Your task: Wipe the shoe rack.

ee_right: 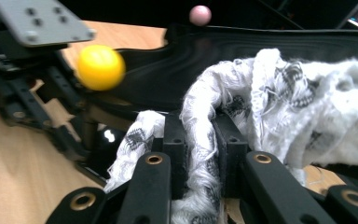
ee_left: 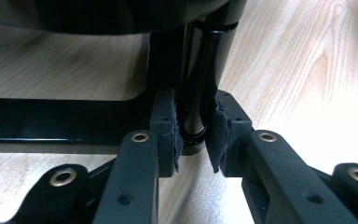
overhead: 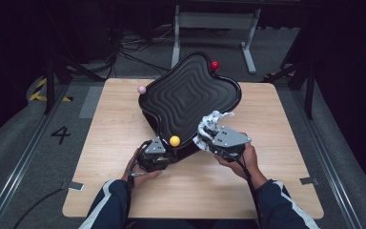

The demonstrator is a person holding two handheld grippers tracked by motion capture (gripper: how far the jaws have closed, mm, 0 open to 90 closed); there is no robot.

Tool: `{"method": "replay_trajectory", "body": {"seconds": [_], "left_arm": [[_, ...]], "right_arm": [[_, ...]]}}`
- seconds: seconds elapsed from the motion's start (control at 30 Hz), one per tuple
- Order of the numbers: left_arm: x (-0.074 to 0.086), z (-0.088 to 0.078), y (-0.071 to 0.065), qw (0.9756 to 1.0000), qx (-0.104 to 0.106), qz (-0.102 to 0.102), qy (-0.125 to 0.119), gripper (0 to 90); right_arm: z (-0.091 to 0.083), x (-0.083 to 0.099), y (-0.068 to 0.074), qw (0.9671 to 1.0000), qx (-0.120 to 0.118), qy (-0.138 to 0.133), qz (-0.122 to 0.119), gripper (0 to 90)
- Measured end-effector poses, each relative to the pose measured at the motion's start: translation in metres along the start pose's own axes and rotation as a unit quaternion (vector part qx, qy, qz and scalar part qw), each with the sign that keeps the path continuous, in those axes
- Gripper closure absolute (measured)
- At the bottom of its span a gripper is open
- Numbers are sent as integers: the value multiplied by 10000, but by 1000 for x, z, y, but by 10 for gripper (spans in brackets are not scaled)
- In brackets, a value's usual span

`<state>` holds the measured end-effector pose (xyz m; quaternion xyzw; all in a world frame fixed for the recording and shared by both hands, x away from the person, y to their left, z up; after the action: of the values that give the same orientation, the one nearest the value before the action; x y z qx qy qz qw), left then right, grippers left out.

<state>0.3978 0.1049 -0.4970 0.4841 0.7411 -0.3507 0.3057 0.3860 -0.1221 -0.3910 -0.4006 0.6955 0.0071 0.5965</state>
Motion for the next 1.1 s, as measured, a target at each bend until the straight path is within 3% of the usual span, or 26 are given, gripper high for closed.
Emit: {"method": "replay_trajectory", "body": {"seconds": [0.33, 0.63, 0.83, 1.1], "left_arm": [[0, -1, 2, 10000, -70, 9, 9, 732], [0, -1, 2, 10000, -78, 10, 17, 732], [0, -1, 2, 10000, -87, 23, 15, 733], [0, -1, 3, 9998, -211, -27, 11, 732]], "right_arm": [[7, -5, 38, 9985, -448, -13, -302, 782], [15, -1, 69, 9948, -830, 80, -587, 781], [17, 2, 69, 9947, -822, 110, -602, 783], [11, 14, 47, 9967, -640, 234, -440, 783]]}}
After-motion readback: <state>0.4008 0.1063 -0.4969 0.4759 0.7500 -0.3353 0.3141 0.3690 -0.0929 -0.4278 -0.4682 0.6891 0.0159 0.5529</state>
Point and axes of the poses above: each handheld gripper's, and its own axes: z roughly forward along the jaws, x roughly out of its underside, y roughly to its left, the point moved 3 cm from there along z, roughly forward along the jaws, and after that the axes turned 15 degrees about x, right-handed, at the moved point
